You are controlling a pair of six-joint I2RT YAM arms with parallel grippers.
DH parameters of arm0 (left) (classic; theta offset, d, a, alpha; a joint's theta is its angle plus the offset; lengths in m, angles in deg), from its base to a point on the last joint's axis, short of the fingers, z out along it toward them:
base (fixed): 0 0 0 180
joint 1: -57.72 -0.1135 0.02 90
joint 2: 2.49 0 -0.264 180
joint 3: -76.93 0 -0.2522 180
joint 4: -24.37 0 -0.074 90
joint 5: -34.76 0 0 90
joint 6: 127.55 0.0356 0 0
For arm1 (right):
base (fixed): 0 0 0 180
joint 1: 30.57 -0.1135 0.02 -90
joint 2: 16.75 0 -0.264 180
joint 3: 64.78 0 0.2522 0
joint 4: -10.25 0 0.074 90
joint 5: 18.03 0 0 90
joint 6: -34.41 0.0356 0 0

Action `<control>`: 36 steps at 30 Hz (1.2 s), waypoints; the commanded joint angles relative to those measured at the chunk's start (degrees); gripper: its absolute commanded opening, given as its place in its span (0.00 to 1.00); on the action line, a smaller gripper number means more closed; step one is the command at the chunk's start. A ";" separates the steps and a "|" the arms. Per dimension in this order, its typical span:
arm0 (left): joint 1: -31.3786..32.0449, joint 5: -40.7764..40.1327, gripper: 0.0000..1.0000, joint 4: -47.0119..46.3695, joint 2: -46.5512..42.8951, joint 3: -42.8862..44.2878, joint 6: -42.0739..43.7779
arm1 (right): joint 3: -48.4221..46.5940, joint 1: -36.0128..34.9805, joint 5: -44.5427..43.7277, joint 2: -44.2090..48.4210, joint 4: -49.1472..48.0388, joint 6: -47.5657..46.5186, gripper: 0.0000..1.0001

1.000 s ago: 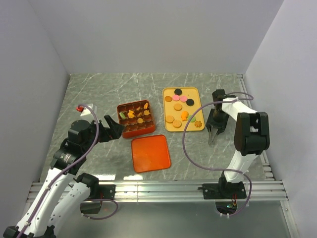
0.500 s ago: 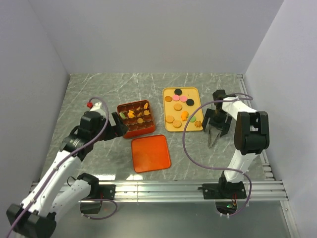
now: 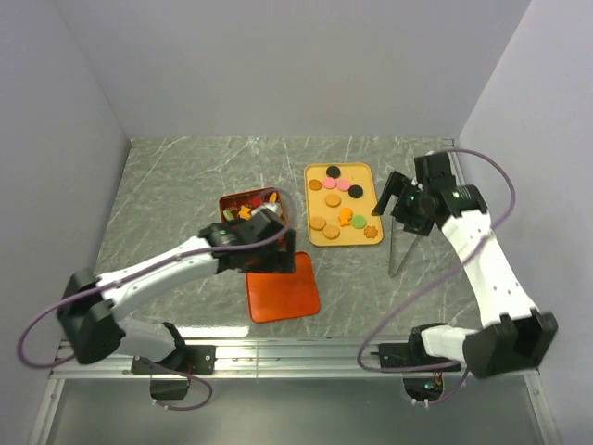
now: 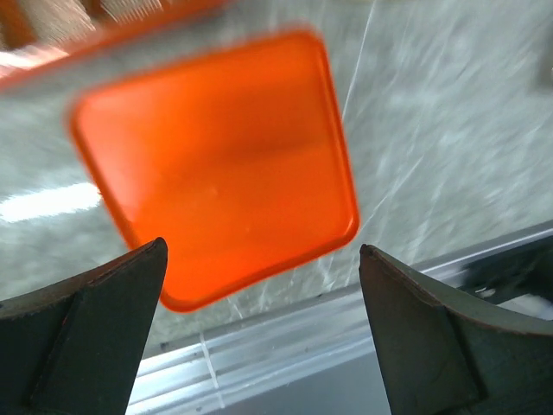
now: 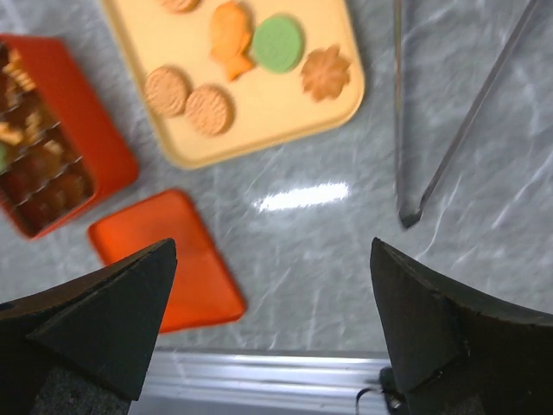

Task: Pack the cookies

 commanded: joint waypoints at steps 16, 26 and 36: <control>17.83 -7.88 0.85 7.74 38.62 23.16 -13.70 | 8.80 -6.58 3.50 23.63 4.80 3.51 1.00; 18.00 -4.37 0.40 5.29 45.04 23.25 -16.69 | 11.00 -6.58 4.73 29.25 7.53 0.52 1.00; 18.62 -3.92 0.00 5.81 39.44 20.00 -19.42 | 10.04 -6.58 8.06 27.07 5.86 -0.89 1.00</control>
